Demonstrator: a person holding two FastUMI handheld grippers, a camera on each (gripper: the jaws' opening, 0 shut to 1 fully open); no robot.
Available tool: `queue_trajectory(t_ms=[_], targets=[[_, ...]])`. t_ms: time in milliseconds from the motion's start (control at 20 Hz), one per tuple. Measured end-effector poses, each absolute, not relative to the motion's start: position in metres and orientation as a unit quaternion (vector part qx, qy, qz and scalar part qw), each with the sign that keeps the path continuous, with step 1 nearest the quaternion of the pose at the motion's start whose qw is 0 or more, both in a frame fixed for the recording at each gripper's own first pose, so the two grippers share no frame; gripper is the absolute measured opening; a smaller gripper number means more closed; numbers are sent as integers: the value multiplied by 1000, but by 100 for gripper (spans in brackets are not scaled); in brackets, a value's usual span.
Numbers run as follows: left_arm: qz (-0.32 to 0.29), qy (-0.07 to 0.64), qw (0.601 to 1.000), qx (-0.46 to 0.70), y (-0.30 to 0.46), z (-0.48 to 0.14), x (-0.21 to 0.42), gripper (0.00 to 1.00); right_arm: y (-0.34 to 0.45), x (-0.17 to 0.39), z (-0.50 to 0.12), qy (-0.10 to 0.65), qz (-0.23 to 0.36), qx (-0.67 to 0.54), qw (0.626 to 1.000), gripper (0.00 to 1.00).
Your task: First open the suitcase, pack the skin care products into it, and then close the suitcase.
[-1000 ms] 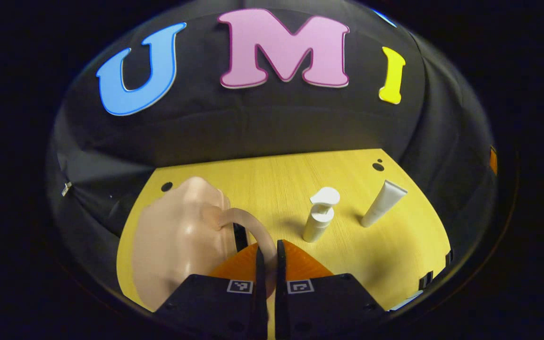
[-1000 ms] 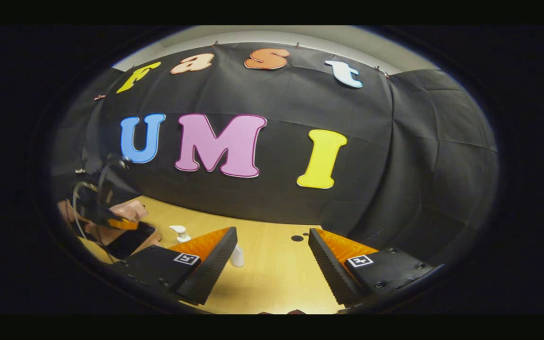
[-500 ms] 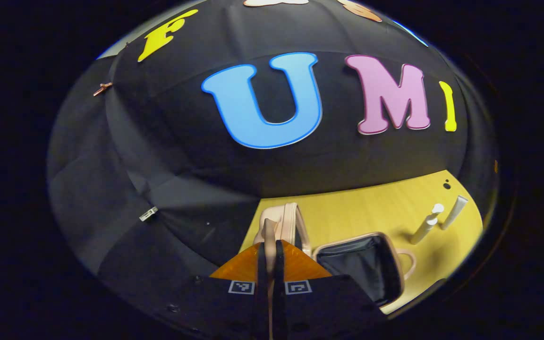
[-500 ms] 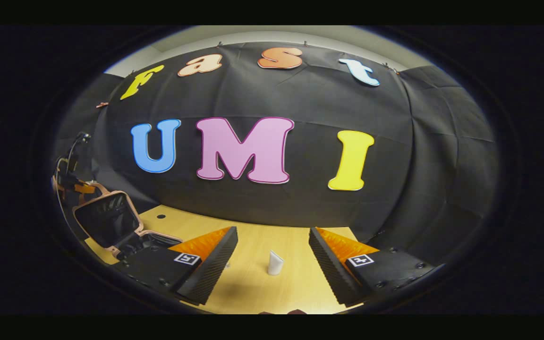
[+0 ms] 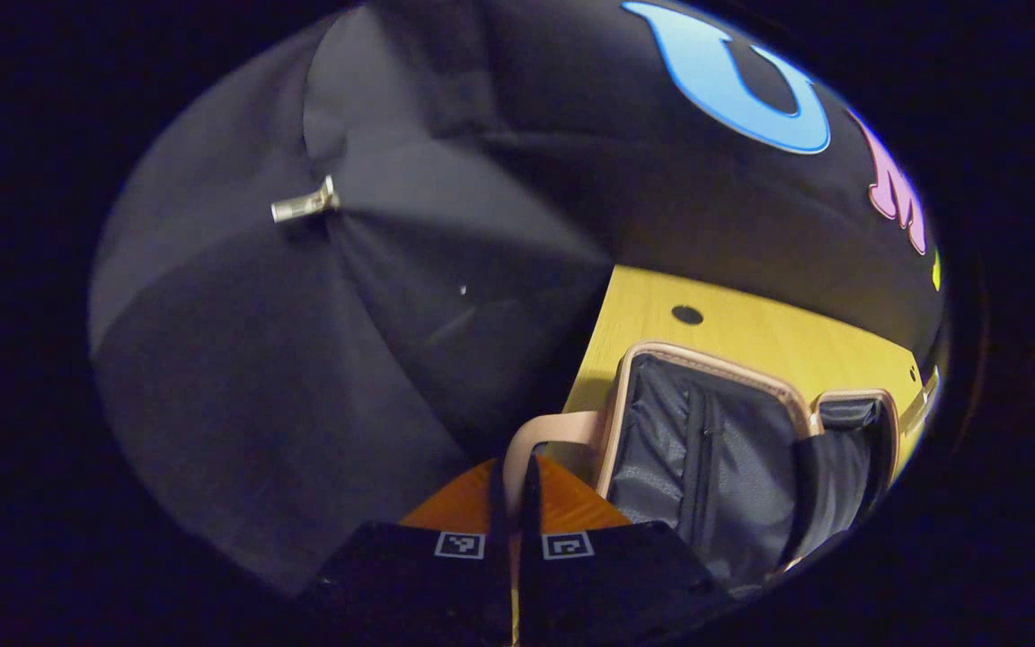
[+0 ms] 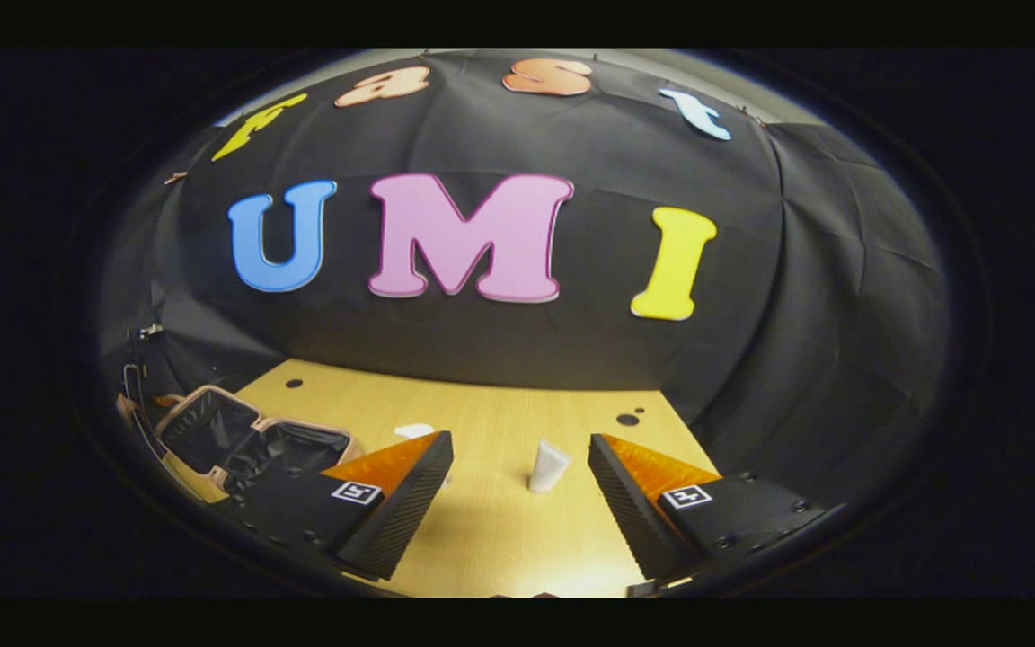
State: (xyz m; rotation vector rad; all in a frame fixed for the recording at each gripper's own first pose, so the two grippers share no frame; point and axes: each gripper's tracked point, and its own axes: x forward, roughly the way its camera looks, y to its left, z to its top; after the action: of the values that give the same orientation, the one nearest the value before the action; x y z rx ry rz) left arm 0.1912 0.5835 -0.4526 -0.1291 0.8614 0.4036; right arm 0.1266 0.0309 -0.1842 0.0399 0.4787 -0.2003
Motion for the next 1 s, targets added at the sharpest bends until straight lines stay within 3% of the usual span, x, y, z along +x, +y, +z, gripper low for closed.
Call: queue_trajectory(t_ms=[150,200,300,350,400,500,700,900,950,1000], targets=[[178,399,899,-34,600,-472,198,16,42,114,-213,267,-110,12,957,93],[180,396,900,-29,601,-469,193,20,43,109,-224,281,-115,18,953,97],[167,356,919,-25,590,-430,203,53,43,104,-240,302,-124,36,945,97],[156,336,929,-23,579,-408,212,84,41,103,-245,308,-129,44,942,100],[140,318,937,-23,558,-380,215,96,36,104,-247,308,-137,54,940,97],[86,292,952,-16,497,-329,225,96,23,109,-251,301,-150,66,940,96],[-61,269,961,-3,301,-272,225,96,1,127,-278,302,-156,86,937,97],[-165,311,936,-16,106,-294,214,97,-9,141,-318,321,-147,105,929,97],[-182,322,929,-10,60,-299,214,100,-12,145,-328,326,-141,98,930,93],[-199,332,922,-7,26,-306,214,99,-16,151,-341,335,-133,85,929,97]])
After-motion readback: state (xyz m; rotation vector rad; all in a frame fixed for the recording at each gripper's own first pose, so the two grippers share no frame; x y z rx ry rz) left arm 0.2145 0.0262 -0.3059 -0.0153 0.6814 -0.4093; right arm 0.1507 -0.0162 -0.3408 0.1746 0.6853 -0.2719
